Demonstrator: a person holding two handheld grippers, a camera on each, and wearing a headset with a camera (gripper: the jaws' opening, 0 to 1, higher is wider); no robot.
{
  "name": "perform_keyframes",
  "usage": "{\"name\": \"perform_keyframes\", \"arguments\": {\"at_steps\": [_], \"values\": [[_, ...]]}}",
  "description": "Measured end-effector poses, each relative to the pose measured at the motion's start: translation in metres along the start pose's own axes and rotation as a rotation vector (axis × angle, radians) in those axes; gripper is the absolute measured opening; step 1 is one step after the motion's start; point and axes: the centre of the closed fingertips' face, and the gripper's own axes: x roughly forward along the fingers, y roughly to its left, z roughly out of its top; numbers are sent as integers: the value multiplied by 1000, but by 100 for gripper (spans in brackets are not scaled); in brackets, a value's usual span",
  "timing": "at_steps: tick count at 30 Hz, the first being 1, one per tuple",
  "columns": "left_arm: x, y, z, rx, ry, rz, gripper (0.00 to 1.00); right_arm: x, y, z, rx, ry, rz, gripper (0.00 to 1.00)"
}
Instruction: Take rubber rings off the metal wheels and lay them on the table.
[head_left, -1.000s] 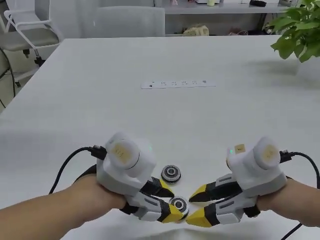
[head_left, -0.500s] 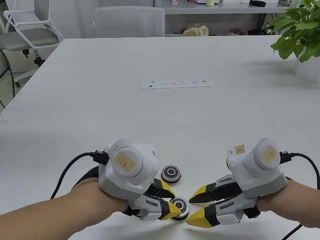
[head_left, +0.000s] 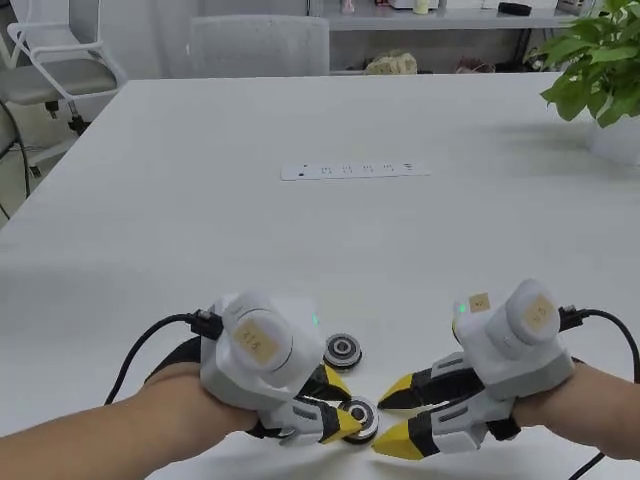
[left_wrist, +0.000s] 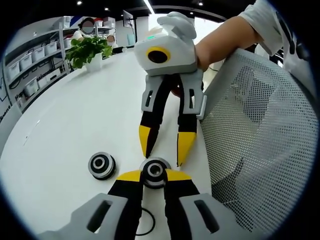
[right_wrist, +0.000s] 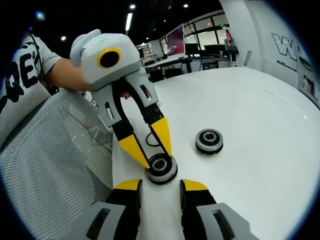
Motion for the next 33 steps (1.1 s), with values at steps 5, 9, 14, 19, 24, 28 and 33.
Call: {"name": "perform_keyframes", "arguments": {"at_steps": [5, 9, 14, 19, 24, 28, 33], "values": [[1, -2, 0, 7, 0, -7, 8, 0, 0, 1, -1, -2, -2, 28], [2, -2, 1, 8, -2, -5, 8, 0, 0, 1, -5, -3, -2, 28], [3, -2, 2, 13, -6, 4, 8, 1, 0, 2, -16, -3, -8, 28], [3, -2, 1, 10, -12, 7, 7, 1, 0, 4, -27, -6, -12, 28], [3, -2, 2, 5, -22, 10, 7, 4, 1, 5, -48, -1, -16, 29], [3, -3, 2, 4, -23, 11, 7, 6, -1, 8, -62, -9, -25, 30], [3, -3, 2, 2, -26, 10, 7, 10, -1, 9, -89, -8, -37, 30]]}}
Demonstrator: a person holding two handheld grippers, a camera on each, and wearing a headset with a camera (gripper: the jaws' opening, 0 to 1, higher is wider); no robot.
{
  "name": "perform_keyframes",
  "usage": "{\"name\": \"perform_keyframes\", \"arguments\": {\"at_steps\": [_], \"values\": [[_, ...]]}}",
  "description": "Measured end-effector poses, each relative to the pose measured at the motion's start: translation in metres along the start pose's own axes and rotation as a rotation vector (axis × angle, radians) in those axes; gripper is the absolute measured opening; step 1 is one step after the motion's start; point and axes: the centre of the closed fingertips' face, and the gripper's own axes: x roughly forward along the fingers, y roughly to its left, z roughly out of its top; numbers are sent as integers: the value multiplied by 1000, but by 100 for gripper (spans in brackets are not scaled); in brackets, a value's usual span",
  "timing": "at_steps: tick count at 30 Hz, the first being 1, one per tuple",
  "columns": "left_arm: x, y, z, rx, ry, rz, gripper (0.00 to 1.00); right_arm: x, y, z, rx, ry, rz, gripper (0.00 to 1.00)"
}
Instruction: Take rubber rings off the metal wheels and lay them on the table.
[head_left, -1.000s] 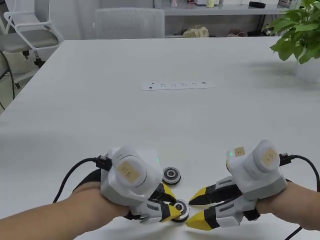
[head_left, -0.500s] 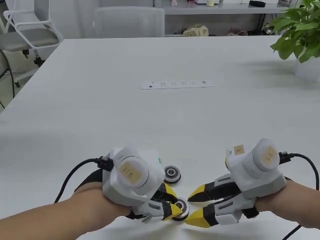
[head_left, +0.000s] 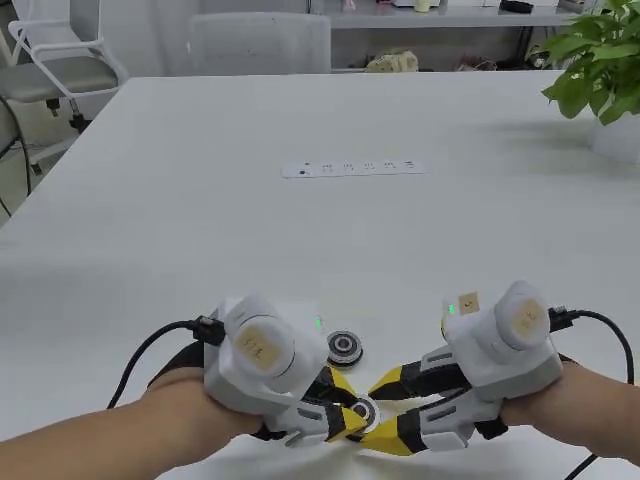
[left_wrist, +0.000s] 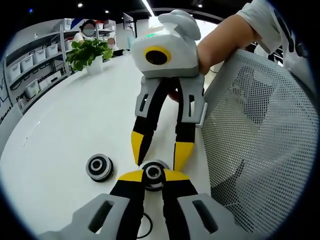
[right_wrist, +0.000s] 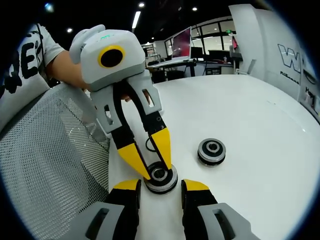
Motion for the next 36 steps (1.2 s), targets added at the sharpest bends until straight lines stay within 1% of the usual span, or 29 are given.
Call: {"name": "perform_keyframes", "arguments": {"at_steps": [3, 6, 10, 14, 21, 36], "values": [[0, -1, 0, 0, -1, 0, 7, 2, -3, 3, -5, -12, -16, 32], [0, -1, 1, 0, -1, 0, 7, 4, -3, 5, -5, -14, -16, 31], [1, -1, 1, -1, -2, 1, 7, 5, -1, 0, -27, 5, -13, 29], [1, -1, 1, -1, -5, 1, 7, 4, 1, 0, -39, 8, -6, 26], [1, -1, 1, -1, -7, 2, 7, 2, 2, 0, -53, 12, -4, 25], [1, -1, 1, -2, -9, 4, 7, -4, 2, -5, -78, 41, -2, 21]]}}
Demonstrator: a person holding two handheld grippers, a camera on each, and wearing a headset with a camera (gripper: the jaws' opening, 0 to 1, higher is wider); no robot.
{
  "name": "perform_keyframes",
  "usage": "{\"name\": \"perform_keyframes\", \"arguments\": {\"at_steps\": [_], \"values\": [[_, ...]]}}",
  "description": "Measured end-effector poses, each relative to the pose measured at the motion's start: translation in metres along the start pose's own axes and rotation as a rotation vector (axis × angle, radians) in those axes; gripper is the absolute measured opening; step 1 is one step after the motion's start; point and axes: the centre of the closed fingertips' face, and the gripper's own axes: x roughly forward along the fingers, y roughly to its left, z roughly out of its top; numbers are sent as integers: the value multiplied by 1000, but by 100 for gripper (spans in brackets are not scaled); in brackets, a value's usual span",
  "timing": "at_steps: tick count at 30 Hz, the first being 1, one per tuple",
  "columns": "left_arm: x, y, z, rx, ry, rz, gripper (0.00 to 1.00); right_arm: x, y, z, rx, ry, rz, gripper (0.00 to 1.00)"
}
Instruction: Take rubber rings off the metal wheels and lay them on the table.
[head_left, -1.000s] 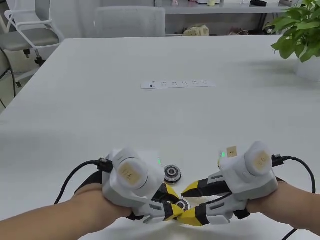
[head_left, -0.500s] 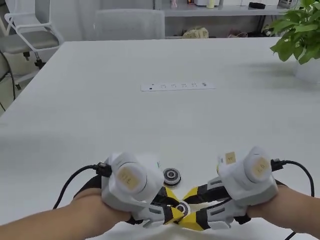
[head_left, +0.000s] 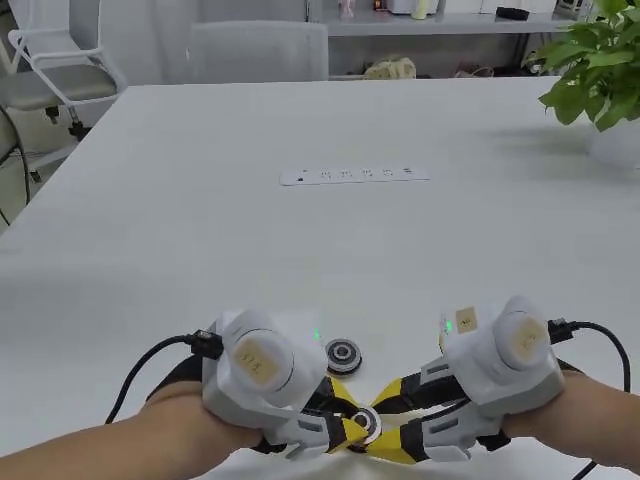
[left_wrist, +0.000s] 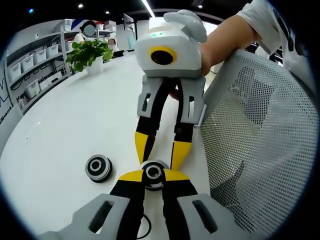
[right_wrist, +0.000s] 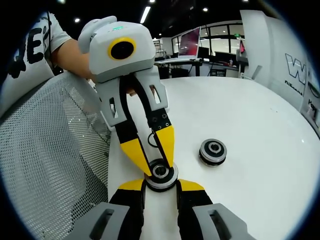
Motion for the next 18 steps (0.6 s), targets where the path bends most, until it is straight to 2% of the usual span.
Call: {"name": "perform_keyframes", "arguments": {"at_steps": [18], "values": [[0, 0, 0, -2, -1, 1, 7, -2, 0, -2, -54, 26, -3, 18]]}}
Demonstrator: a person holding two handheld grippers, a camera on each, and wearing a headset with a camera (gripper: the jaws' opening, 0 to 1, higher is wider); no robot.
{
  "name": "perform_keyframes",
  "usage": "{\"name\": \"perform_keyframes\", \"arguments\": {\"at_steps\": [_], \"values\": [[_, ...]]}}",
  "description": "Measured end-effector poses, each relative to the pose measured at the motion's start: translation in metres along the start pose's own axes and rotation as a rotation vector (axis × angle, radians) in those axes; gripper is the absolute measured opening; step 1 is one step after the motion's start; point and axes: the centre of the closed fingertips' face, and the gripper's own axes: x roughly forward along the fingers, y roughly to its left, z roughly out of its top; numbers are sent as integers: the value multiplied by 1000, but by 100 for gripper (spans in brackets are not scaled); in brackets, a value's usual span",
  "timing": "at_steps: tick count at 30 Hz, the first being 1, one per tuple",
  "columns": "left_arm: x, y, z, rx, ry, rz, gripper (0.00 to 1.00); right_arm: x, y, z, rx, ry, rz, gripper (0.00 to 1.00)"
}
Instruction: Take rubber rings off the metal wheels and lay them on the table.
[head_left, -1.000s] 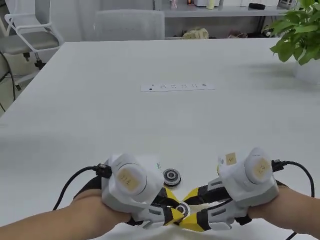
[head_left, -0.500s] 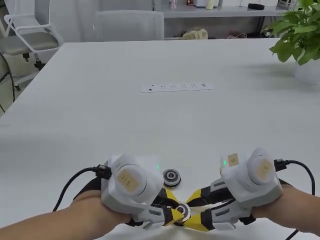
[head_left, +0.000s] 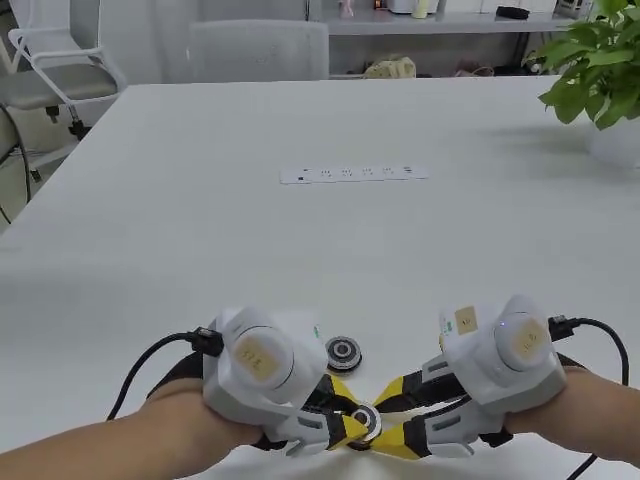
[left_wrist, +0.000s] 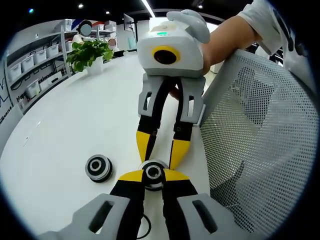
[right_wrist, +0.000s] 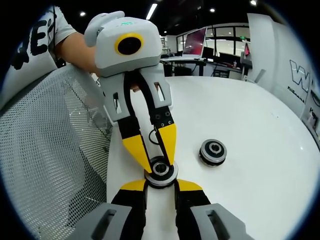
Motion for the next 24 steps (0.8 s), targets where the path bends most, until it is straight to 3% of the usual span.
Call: {"name": "perform_keyframes", "arguments": {"at_steps": [12, 24], "values": [[0, 0, 0, -2, -3, -2, 7, -3, -1, -6, -2, 18, -6, 9], [0, -1, 0, -6, -4, 3, 7, -4, -6, -8, 87, 15, -21, 0]]}}
